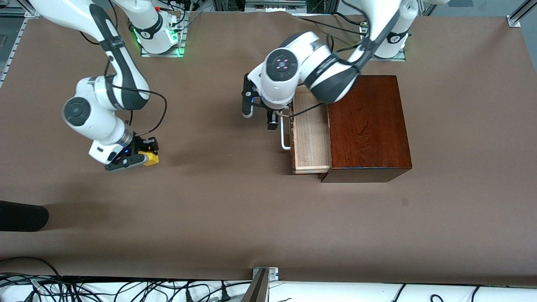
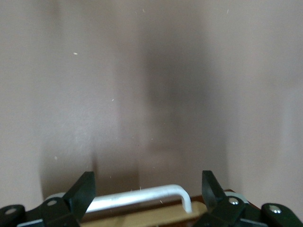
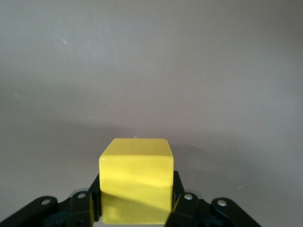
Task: Open drawer, take yellow block, close drawer
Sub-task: 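Place the cube on the table with the right gripper while the left gripper pushes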
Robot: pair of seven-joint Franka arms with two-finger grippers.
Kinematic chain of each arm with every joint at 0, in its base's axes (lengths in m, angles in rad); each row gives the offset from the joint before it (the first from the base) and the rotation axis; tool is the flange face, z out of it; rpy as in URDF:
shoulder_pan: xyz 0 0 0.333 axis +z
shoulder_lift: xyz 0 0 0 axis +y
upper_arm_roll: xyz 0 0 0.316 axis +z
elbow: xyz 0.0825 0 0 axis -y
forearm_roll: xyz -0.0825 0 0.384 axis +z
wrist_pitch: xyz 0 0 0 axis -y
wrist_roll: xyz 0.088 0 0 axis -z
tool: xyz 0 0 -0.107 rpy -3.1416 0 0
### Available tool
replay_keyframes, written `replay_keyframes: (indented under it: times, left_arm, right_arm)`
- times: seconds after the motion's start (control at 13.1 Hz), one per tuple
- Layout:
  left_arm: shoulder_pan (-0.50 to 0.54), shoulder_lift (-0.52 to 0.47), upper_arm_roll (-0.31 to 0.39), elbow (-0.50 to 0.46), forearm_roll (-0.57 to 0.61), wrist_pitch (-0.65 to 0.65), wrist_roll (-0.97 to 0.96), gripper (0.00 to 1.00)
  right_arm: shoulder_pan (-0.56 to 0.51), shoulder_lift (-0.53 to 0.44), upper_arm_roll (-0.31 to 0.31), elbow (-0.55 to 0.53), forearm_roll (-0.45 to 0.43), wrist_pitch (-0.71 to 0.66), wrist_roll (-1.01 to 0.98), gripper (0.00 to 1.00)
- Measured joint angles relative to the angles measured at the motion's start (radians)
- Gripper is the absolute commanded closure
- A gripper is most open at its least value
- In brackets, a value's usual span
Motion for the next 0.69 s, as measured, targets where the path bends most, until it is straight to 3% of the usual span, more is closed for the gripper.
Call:
replay_keyframes:
  times: [0.23, 0.69]
  left_arm:
    - [-0.020, 0.082, 0.000, 0.001, 0.043, 0.037, 0.018, 0.00]
    - [0.009, 0.101, 0.017, 0.000, 0.045, -0.072, 0.037, 0.00]
  right_arm:
    - [-0.002, 0.000, -0.001, -0.115, 0.000, 0.118, 0.008, 1.00]
    - [-0.010, 0.022, -0.005, -0.143, 0.000, 0.155, 0.083, 1.00]
